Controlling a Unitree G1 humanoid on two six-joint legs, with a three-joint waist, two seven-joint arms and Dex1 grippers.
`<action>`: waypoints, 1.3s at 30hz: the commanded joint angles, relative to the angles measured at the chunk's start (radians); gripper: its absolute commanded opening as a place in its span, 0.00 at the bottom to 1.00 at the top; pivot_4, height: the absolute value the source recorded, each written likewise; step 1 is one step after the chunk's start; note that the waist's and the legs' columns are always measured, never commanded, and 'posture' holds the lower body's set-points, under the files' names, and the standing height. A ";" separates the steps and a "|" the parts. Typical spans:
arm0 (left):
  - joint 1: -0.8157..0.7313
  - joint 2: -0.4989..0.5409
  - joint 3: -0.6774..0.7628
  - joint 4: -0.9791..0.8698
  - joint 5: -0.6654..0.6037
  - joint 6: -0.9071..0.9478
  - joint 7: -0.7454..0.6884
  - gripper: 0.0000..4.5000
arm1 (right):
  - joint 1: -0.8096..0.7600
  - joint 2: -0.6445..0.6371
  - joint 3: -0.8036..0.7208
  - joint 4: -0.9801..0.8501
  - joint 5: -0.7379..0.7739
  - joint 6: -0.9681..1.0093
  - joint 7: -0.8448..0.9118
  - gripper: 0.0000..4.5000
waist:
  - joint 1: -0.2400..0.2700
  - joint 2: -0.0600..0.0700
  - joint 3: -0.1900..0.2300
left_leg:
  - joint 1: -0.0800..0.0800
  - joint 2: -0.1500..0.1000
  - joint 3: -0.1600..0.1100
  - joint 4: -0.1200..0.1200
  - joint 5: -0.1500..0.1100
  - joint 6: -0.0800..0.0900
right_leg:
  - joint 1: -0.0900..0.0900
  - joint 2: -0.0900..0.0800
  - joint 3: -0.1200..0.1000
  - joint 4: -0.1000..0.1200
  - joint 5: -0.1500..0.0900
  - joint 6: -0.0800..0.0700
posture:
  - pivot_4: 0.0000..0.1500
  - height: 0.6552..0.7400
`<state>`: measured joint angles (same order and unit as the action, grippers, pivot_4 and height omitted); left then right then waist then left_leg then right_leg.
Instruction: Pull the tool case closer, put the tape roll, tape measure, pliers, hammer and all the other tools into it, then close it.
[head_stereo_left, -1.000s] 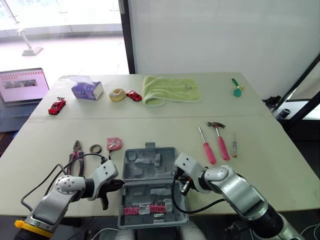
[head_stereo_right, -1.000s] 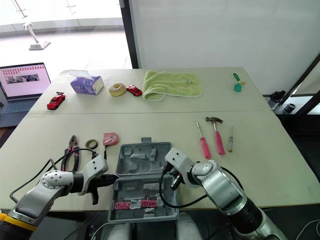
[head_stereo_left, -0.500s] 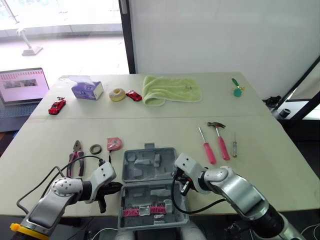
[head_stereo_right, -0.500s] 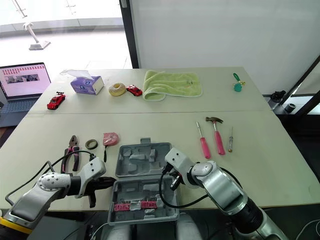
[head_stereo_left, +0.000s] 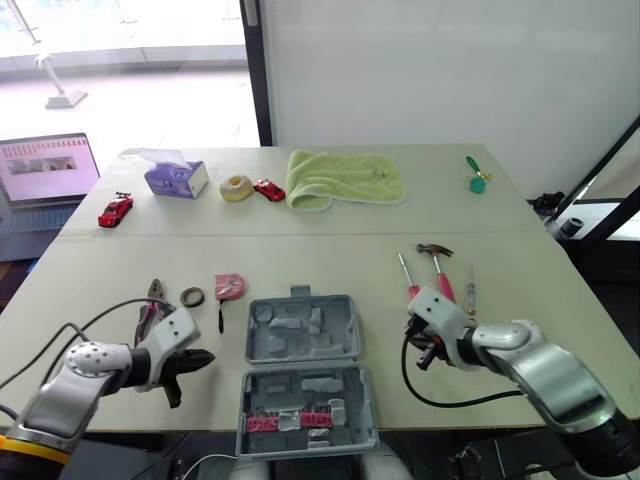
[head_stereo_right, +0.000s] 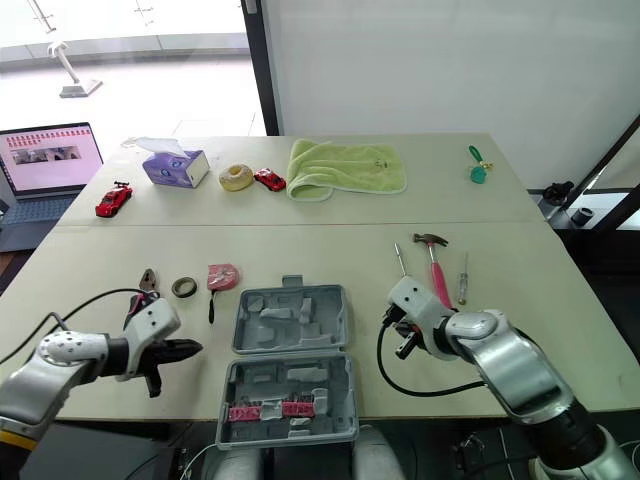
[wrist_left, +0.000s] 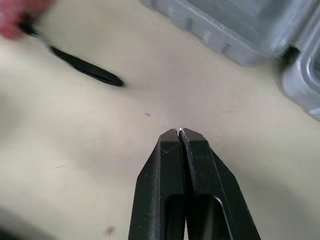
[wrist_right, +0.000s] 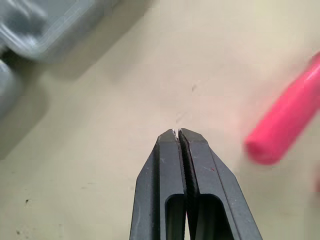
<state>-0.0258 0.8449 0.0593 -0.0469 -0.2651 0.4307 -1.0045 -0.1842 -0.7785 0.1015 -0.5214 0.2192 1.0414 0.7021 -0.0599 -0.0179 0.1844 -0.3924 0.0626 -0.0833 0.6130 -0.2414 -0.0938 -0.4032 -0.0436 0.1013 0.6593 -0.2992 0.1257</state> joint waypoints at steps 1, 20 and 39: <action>-0.032 0.005 0.278 0.141 -0.157 -0.002 -0.004 0.02 | 0.152 -0.055 -0.350 -0.049 0.072 -0.222 0.126 0.02 | 0.013 -0.002 0.002 | -0.001 0.000 0.000 0.000 0.000 0.000 | 0.000 0.000 0.000 0.000 0.000 0.000 | 1.00 1.00; -0.012 0.094 0.481 0.906 -0.058 -0.407 0.144 0.99 | 0.576 0.059 -0.802 0.289 0.097 -0.767 0.214 1.00 | 0.016 -0.005 0.002 | 0.002 0.000 0.002 -0.001 0.000 0.000 | 0.005 -0.001 0.000 -0.007 -0.001 -0.004 | 1.00 1.00; -0.354 0.087 0.197 0.845 0.001 -0.467 -0.292 0.99 | 0.164 -0.105 -0.338 -0.139 0.326 -0.347 0.147 1.00 | 0.018 -0.005 0.002 | 0.002 0.000 0.001 0.000 0.000 -0.001 | 0.005 -0.001 0.000 -0.006 0.001 -0.001 | 1.00 1.00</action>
<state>-0.3339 0.8951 0.2975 0.7589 -0.3027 -0.0137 -1.2185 0.0227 -0.8675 -0.2978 -0.6334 0.5331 0.6641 0.8490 -0.0415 -0.0226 0.1864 -0.3914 0.0626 -0.0821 0.6132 -0.2414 -0.0943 -0.3982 -0.0441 0.1009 0.6531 -0.2982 0.1252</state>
